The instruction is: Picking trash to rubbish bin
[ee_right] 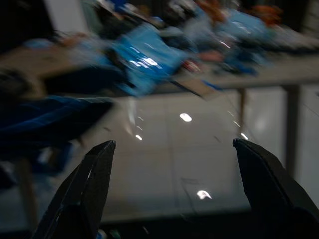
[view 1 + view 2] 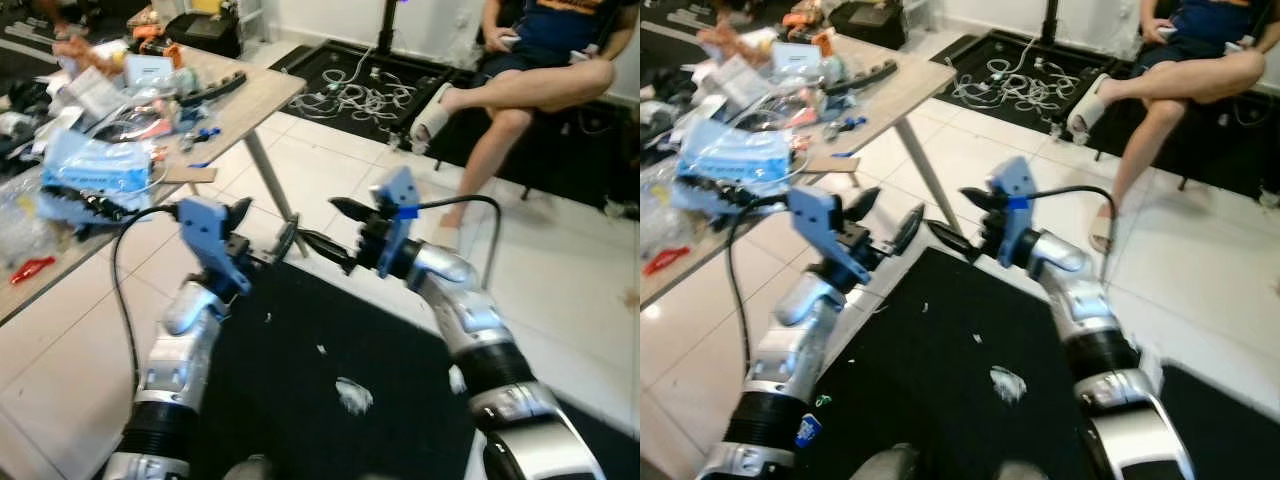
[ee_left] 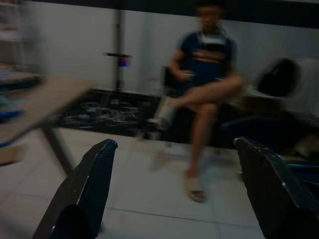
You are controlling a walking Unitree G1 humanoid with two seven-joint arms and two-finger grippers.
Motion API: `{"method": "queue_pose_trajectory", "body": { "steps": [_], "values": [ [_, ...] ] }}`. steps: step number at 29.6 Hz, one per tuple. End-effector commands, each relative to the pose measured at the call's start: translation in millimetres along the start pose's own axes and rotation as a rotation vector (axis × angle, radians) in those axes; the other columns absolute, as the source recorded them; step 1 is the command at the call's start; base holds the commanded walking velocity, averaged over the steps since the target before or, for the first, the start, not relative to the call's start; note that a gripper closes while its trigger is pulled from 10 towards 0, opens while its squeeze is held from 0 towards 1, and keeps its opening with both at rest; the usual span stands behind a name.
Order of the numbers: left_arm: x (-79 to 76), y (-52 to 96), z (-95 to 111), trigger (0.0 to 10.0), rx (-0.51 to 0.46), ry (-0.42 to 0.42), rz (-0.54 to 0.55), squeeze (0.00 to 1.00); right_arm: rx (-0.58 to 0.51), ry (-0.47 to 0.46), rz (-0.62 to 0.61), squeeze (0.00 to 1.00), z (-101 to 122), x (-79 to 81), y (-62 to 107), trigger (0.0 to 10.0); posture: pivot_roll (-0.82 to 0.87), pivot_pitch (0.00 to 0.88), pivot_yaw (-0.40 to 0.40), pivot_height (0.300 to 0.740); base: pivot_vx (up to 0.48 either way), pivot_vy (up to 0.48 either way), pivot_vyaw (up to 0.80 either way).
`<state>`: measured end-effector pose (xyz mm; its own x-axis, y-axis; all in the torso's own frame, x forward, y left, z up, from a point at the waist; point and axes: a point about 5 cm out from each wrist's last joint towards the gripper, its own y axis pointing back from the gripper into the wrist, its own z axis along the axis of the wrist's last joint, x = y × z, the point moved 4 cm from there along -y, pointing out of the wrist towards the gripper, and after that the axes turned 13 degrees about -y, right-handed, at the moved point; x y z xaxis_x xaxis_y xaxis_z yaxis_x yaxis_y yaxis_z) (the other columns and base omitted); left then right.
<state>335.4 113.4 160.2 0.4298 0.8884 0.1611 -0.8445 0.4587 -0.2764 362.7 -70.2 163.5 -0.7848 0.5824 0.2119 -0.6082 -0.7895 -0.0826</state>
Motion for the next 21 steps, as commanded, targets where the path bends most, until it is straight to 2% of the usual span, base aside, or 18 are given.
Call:
{"method": "queue_pose_trajectory", "body": {
  "steps": [1,21],
  "values": [
    [-4.5,-1.0,-4.6,10.0,0.021,-0.001,-0.018,0.00,0.004,-0.022,-0.003,0.00,-4.0,-0.9,2.2,10.0,-0.02,0.000,-0.009,0.740,0.000,0.000,0.76],
    [-3.8,-4.3,-3.3,10.0,0.016,0.008,-0.020,0.00,-0.003,-0.055,-0.016,0.00,-5.7,-4.3,4.6,10.0,-0.03,0.000,-0.020,0.740,0.000,0.000,0.76]
  ]
}}
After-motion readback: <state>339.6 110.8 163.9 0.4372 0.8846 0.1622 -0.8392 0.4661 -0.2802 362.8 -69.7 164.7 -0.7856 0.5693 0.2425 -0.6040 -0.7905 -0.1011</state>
